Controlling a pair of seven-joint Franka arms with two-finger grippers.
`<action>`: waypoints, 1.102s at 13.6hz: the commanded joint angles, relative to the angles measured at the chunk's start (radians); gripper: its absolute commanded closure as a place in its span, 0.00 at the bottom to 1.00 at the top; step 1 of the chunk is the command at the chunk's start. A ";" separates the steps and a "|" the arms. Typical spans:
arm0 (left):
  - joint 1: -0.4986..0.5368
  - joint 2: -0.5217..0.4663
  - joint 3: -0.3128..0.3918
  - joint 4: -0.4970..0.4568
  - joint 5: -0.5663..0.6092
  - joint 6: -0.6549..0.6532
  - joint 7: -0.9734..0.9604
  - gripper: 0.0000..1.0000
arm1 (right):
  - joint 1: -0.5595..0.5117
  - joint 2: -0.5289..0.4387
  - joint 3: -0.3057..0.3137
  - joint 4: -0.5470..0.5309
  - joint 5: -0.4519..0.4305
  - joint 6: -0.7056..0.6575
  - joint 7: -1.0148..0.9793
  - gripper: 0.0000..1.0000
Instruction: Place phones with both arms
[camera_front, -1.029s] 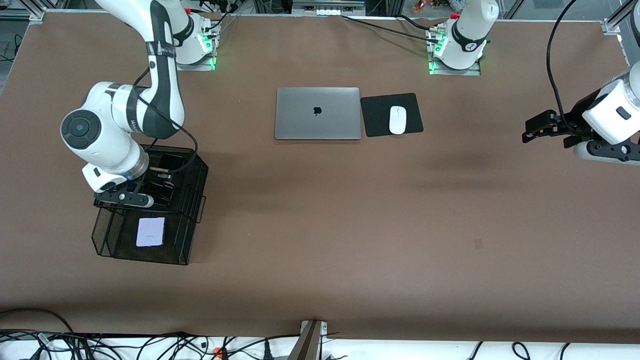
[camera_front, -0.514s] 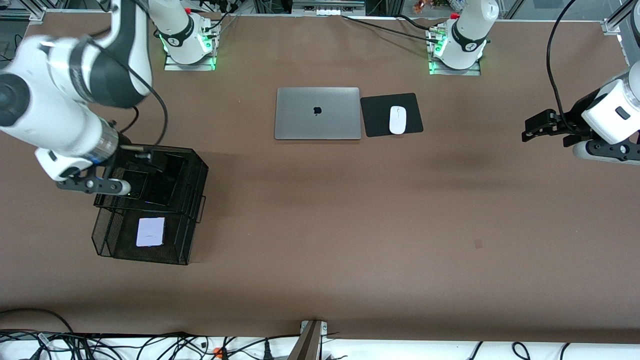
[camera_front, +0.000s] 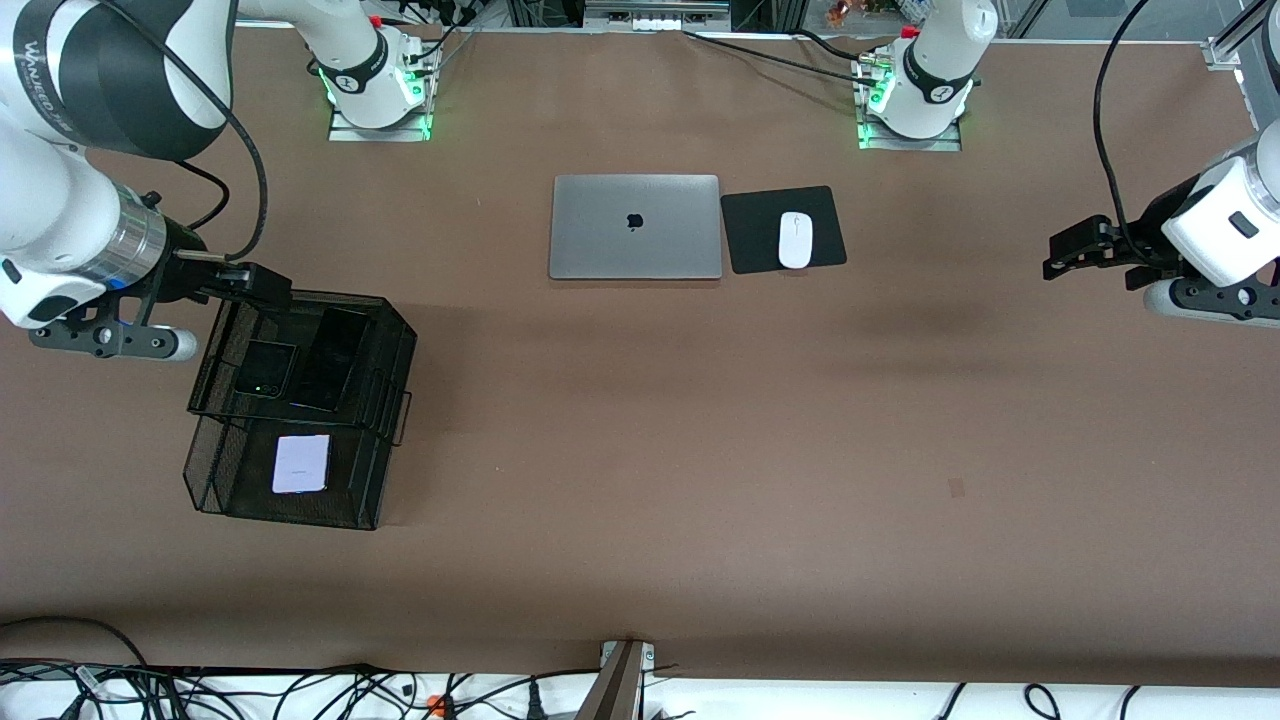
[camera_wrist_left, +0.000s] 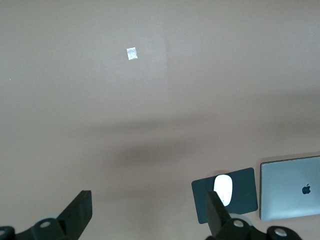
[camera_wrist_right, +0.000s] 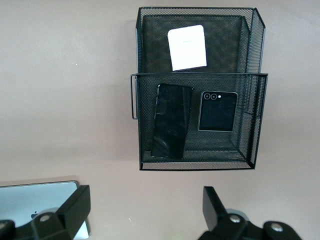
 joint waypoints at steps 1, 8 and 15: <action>-0.008 -0.008 0.002 0.013 0.023 -0.024 -0.011 0.00 | -0.039 0.010 0.012 0.041 0.037 -0.021 -0.010 0.01; -0.008 -0.008 0.003 0.013 0.023 -0.028 -0.011 0.00 | -0.406 0.031 0.421 0.223 -0.023 -0.099 0.012 0.02; -0.008 -0.008 0.003 0.013 0.023 -0.028 -0.011 0.00 | -0.898 -0.083 1.166 0.201 -0.388 -0.071 0.151 0.02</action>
